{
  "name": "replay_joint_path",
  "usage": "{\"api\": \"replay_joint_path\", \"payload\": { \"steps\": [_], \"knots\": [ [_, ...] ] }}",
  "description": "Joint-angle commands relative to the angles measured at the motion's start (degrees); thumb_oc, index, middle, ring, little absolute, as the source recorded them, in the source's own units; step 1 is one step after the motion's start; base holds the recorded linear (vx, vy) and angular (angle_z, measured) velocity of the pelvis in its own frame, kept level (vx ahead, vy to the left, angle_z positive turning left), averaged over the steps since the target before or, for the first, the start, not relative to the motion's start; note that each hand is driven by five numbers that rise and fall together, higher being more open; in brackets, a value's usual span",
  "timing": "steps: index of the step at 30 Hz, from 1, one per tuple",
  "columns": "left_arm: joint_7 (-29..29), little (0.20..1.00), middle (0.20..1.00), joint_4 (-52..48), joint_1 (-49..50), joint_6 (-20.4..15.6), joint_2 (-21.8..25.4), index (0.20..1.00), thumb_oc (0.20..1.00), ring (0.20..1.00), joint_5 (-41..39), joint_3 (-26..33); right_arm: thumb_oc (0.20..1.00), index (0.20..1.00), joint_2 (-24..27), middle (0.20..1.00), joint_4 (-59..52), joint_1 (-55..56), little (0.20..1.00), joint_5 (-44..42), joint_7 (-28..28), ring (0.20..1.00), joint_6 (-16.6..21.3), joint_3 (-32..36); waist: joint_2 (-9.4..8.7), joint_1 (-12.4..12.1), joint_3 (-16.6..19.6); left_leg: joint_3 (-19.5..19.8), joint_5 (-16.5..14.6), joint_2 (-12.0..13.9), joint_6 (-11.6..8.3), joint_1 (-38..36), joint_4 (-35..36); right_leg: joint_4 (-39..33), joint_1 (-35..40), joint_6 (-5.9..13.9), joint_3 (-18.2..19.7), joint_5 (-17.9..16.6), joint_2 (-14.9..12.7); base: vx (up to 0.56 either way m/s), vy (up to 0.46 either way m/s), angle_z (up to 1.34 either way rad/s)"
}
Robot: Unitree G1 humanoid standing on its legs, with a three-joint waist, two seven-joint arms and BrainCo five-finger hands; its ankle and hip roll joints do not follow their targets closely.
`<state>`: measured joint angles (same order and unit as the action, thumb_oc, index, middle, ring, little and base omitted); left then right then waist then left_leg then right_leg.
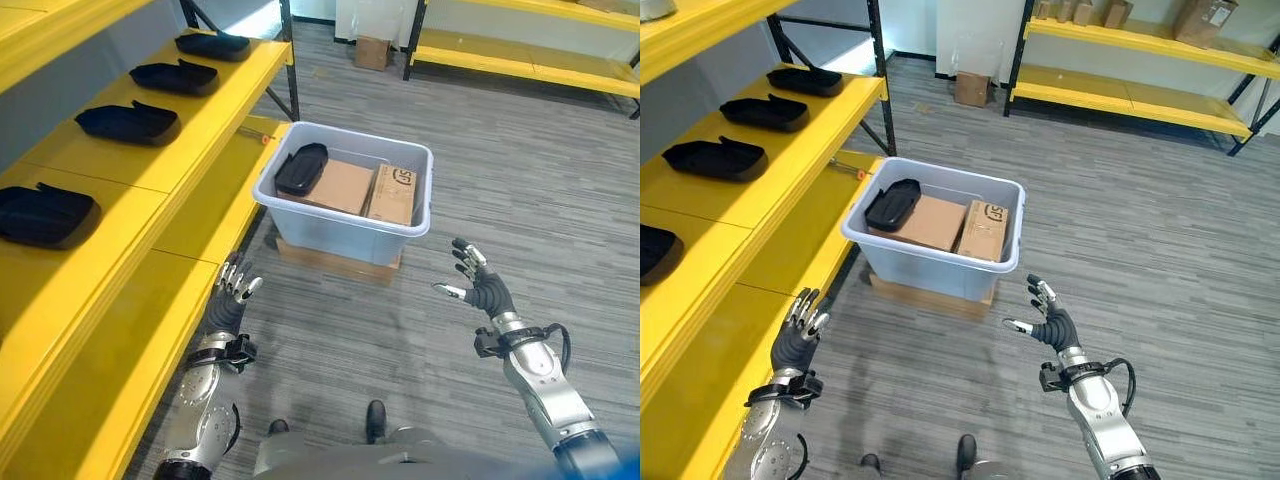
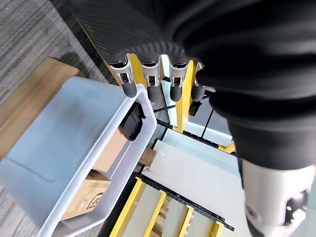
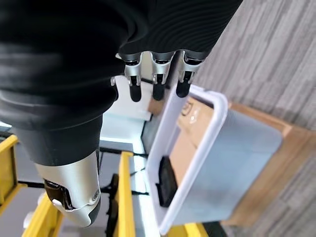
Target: Move parts from the plastic box to the shelf.
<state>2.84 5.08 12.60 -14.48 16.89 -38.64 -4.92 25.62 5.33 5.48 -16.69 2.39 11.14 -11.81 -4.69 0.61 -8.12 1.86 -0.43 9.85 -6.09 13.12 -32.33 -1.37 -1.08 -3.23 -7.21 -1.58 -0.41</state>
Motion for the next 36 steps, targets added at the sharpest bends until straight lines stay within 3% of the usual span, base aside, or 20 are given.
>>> {"api": "replay_joint_path", "payload": {
  "steps": [1,3,5,7,8,10,11,12,15,17,18,20,29,33,36],
  "knots": [
    [-0.68,1.000,1.000,-4.35,-0.62,-2.17,0.68,1.000,1.000,1.000,1.50,-0.03,1.000,1.000,1.82,1.000,-5.44,-1.96,1.000,-1.68,0.06,1.000,3.94,0.47,-0.28,-0.51,-3.97,2.99,2.68,-4.06,2.97,1.94,-3.42,0.63,-0.82,4.60,2.98,2.02,-3.04,0.09,0.018,-0.24],
    [-0.63,1.000,1.000,-4.50,-0.63,-1.98,0.61,1.000,1.000,1.000,1.30,0.15,1.000,1.000,2.05,1.000,-5.47,-1.81,1.000,-1.79,0.26,1.000,3.86,0.92,-0.20,-0.70,-4.27,3.66,2.58,-2.85,2.93,3.30,2.78,1.23,-0.42,5.11,3.77,2.81,-3.55,0.15,0.076,-0.24],
    [-0.49,1.000,1.000,-4.50,-0.68,-2.30,0.74,1.000,1.000,1.000,1.17,0.12,1.000,1.000,2.25,1.000,-5.47,-1.76,1.000,-1.27,0.77,1.000,4.40,1.33,0.16,-1.26,-4.67,3.50,3.89,0.55,2.55,2.11,18.05,1.79,0.73,5.93,4.69,4.53,-3.75,0.21,0.156,-0.27],
    [-0.20,1.000,1.000,-3.81,-0.92,-2.58,0.26,1.000,1.000,1.000,1.34,-0.24,1.000,1.000,2.31,1.000,-5.23,-1.33,1.000,-1.07,1.39,1.000,4.73,1.58,1.41,-1.58,-4.84,3.58,9.87,4.22,1.23,1.13,29.40,2.66,1.23,6.09,5.16,6.03,-3.41,0.19,0.207,-0.23],
    [-0.09,1.000,1.000,-3.42,-1.13,-2.78,-0.03,1.000,1.000,1.000,1.52,-0.23,1.000,1.000,2.58,1.000,-5.31,-1.07,1.000,-0.75,1.68,1.000,4.98,1.84,1.91,-1.75,-4.71,3.33,11.36,5.09,0.34,1.86,34.39,2.75,1.73,6.46,5.28,6.95,-3.79,0.31,0.321,-0.35],
    [-0.35,1.000,1.000,-3.10,-0.77,-2.97,-0.86,1.000,1.000,1.000,1.83,0.35,1.000,1.000,2.52,1.000,-5.94,0.32,1.000,0.19,2.01,1.000,4.94,2.98,2.79,-2.13,-3.90,2.54,13.30,7.10,-1.67,2.80,37.12,3.60,3.81,7.31,6.25,8.98,-4.77,0.35,0.344,-0.40],
    [-0.79,1.000,1.000,-2.81,-0.36,-3.06,-1.21,1.000,1.000,1.000,1.15,0.68,1.000,1.000,1.88,1.000,-5.93,1.01,1.000,0.07,1.56,1.000,4.82,3.07,3.27,-2.06,-2.89,2.07,12.54,7.71,-1.39,1.06,37.30,3.86,4.07,7.46,6.86,9.51,-4.73,0.26,0.276,-0.36],
    [-0.67,1.000,1.000,-2.84,-0.12,-3.00,-1.14,1.000,1.000,1.000,1.47,0.50,1.000,1.000,1.27,1.000,-5.83,1.64,1.000,0.58,1.71,1.000,4.65,3.09,3.49,-2.46,-2.65,2.26,13.88,7.75,-2.07,0.44,37.33,3.54,4.94,7.62,7.02,9.59,-4.90,0.24,0.276,-0.41],
    [-1.08,1.000,1.000,-3.61,-0.05,-2.86,-0.08,1.000,1.000,1.000,1.53,0.75,1.000,1.000,0.04,1.000,-6.20,3.41,1.000,0.10,1.00,1.000,4.39,3.87,2.53,-2.51,-2.39,0.73,12.50,6.29,-1.39,-0.25,34.88,3.43,6.15,9.23,6.86,9.22,-7.69,0.22,0.292,-0.49],
    [-0.55,1.000,1.000,-4.44,-0.02,-3.09,1.75,1.000,1.000,1.000,1.48,1.57,1.000,1.000,-0.84,1.000,-6.52,3.50,1.000,-0.59,0.57,1.000,3.88,3.39,0.83,-2.73,-2.77,-0.10,8.78,3.90,0.30,1.46,30.56,3.40,5.53,11.11,7.48,7.60,-11.10,0.14,0.309,-0.25],
    [-0.55,1.000,1.000,-4.45,-0.01,-3.08,1.79,1.000,1.000,1.000,1.47,1.59,1.000,1.000,-0.88,1.000,-6.52,3.49,1.000,-0.58,0.58,1.000,3.88,3.37,0.71,-2.75,-2.71,-0.16,8.64,3.80,0.35,1.59,30.36,3.39,5.47,11.17,7.53,7.61,-11.22,0.09,0.317,-0.08],
    [0.70,1.000,1.000,-4.63,-0.96,-3.47,3.41,1.000,1.000,1.000,1.92,2.08,1.000,1.000,-1.00,1.000,-6.50,2.25,1.000,0.18,0.60,1.000,3.58,2.30,-0.85,-3.29,-3.07,-0.63,5.53,1.97,1.62,4.08,26.20,3.08,3.87,12.79,7.95,5.52,-13.90,0.05,0.263,0.03],
    [2.98,1.000,1.000,-4.41,-4.39,-3.99,4.74,1.000,1.000,1.000,2.82,1.63,1.000,1.000,-1.57,1.000,-7.23,-1.07,1.000,0.08,0.81,1.000,3.25,0.18,-4.14,-4.19,-2.75,0.46,0.62,-3.27,4.83,8.83,22.00,3.29,0.48,14.82,7.58,-2.85,-18.29,0.05,0.153,-0.03],
    [2.83,1.000,1.000,-3.91,-4.91,-3.64,5.49,1.000,1.000,1.000,3.66,0.81,1.000,1.000,-2.26,1.000,-7.40,-1.71,1.000,0.33,1.02,1.000,3.00,-0.61,-3.71,-4.11,-2.61,1.84,-0.42,-6.16,6.68,7.85,22.69,7.09,-0.92,14.29,8.74,-10.01,-19.48,0.07,0.168,0.24],
    [2.93,1.000,1.000,-3.69,-5.37,-3.55,5.87,1.000,1.000,1.000,3.67,0.37,1.000,1.000,-3.22,1.000,-6.93,-2.50,1.000,0.87,1.30,1.000,2.66,-1.98,-1.77,-3.42,-2.13,2.73,0.39,-7.85,8.12,4.60,26.46,13.77,-3.58,12.92,9.80,-15.63,-18.96,0.11,0.246,0.25]
  ]
}}
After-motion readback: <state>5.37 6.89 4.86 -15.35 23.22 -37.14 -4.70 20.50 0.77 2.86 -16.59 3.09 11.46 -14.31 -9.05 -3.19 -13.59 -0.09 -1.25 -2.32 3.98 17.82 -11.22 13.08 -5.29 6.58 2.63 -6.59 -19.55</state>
